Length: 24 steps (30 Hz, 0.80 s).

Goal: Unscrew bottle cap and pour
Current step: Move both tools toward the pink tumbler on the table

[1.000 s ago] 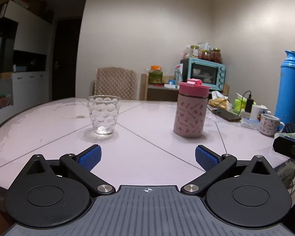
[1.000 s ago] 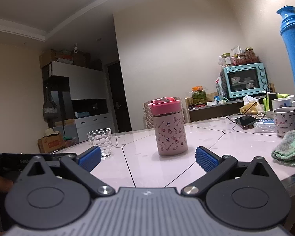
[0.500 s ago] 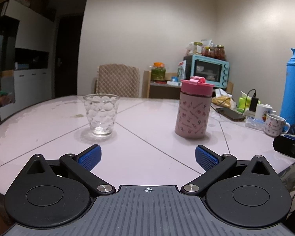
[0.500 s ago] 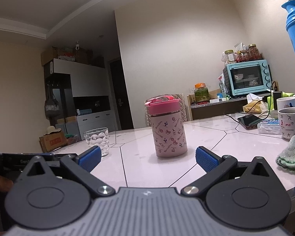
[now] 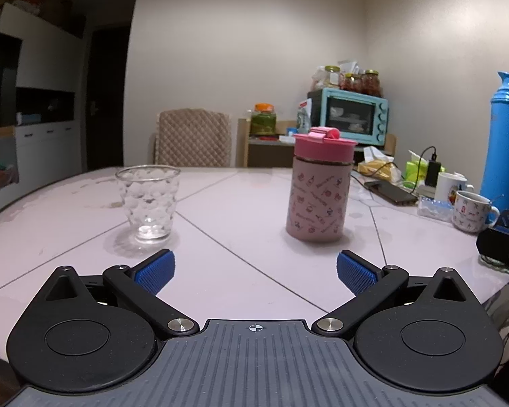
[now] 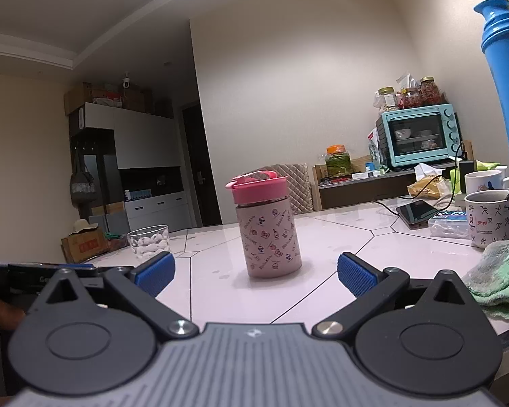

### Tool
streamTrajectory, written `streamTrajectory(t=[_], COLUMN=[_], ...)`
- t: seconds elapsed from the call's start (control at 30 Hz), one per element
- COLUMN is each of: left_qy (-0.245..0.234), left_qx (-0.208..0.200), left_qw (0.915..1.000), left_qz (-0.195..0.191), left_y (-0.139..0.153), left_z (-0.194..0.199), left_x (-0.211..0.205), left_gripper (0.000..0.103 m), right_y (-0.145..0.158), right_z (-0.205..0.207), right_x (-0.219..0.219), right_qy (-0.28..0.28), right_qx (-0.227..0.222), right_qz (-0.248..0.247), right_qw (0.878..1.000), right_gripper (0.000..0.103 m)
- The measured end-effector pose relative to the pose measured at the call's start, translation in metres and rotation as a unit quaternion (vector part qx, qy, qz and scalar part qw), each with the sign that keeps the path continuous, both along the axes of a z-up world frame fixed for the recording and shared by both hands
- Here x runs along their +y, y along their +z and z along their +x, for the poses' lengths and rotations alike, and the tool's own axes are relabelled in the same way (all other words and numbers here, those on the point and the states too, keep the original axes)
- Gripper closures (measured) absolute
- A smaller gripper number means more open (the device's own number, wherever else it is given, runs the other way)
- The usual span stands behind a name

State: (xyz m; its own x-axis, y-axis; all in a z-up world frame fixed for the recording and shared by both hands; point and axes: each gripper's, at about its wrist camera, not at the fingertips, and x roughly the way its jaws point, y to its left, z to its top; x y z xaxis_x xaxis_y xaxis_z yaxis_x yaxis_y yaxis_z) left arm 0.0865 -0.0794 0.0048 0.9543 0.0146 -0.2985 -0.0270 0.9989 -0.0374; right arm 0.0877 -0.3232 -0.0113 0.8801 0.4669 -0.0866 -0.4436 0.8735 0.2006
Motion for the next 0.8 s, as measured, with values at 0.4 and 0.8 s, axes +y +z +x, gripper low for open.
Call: streamTrajectory(t=[0.4,0.8], left_qy=[-0.032,-0.095], left_qx=[-0.007,-0.017], left_qw=[0.9994,0.9953], left_qz=[0.011,-0.013], left_y=[0.004,0.006], left_z=[0.015,0.057], left_x=[0.011,0.027], left_gripper=[0.000,0.000], right_y=[0.008,0.028], right_z=[0.016,0.049], right_x=[0.009,0.020], right_qy=[-0.005,-0.013], right_qx=[-0.002,-0.013], right_qz=[-0.011,-0.043], right_qw=[1.000,0.999], right_gripper=[0.000,0.000])
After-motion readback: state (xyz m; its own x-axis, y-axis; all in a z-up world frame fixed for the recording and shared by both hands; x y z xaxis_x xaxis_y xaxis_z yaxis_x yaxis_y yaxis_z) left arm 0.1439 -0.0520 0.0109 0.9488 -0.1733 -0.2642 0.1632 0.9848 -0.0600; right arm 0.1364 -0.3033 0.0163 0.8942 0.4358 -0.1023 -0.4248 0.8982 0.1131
